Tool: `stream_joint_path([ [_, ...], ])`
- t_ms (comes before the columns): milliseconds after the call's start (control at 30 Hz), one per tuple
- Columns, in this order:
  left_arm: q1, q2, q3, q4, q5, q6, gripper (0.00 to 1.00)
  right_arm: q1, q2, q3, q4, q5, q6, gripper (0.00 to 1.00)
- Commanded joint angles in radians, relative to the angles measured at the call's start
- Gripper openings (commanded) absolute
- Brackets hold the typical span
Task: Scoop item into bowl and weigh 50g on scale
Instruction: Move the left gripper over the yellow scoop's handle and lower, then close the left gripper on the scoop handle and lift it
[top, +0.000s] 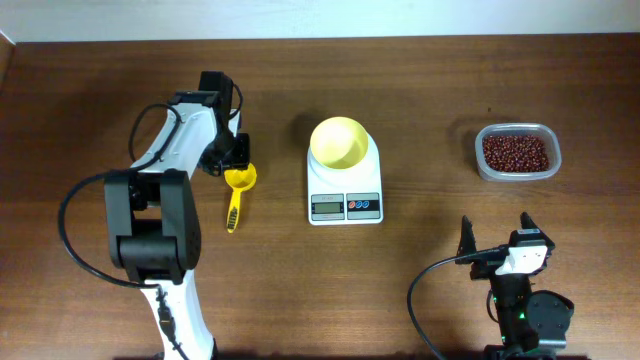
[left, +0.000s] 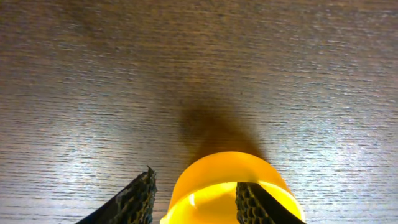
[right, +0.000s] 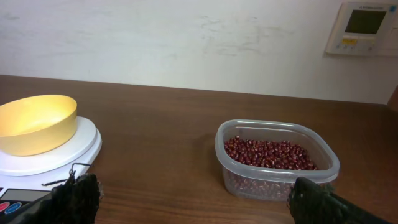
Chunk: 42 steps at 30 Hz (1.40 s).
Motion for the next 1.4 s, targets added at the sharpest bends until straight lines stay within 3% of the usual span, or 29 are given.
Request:
stream_joint_path([
  [0, -0.01, 0.009, -0.049, 0.019, 0.019, 0.002, 0.47, 0.009, -0.008, -0.005, -0.004, -0.017, 0.001, 0.99],
  [233, -0.009, 0.009, -0.098, 0.066, 0.018, 0.002, 0.4, 0.009, -0.008, -0.005, -0.004, -0.017, 0.001, 0.99],
  [367, -0.009, 0.009, -0.098, 0.076, 0.018, 0.002, 0.16, 0.009, -0.008, -0.005, -0.004, -0.017, 0.001, 0.99],
  [400, -0.009, 0.009, -0.098, 0.077, 0.018, 0.002, 0.0, 0.009, -0.008, -0.005, -0.004, -0.017, 0.001, 0.99],
  [633, -0.009, -0.01, -0.081, 0.069, 0.018, 0.002, 0.0, 0.009, -0.008, -0.005, -0.004, -0.017, 0.001, 0.99],
  [800, -0.004, -0.121, -0.009, 0.039, 0.016, -0.04, 0.0, 0.009, -0.008, -0.005, -0.004, -0.017, 0.001, 0.99],
  [967, -0.001, -0.386, 0.019, -0.027, 0.039, -0.421, 0.0, 0.009, -0.008, -0.005, -0.004, -0.017, 0.001, 0.99],
  [1167, -0.002, -0.624, 0.018, -0.045, 0.071, -0.459, 0.0, 0.009, -0.008, -0.005, -0.004, -0.017, 0.001, 0.99],
  [1200, -0.002, -0.643, 0.018, -0.056, 0.071, -0.516, 0.0, 0.009, -0.008, -0.005, -0.004, -0.017, 0.001, 0.99],
  [1267, -0.003, -0.663, 0.018, -0.076, 0.071, -0.653, 0.0, 0.009, -0.008, -0.005, -0.004, -0.017, 0.001, 0.99],
  [1367, -0.005, -0.67, 0.018, -0.159, 0.071, -1.05, 0.0, 0.009, -0.008, -0.005, -0.004, -0.017, 0.001, 0.99],
])
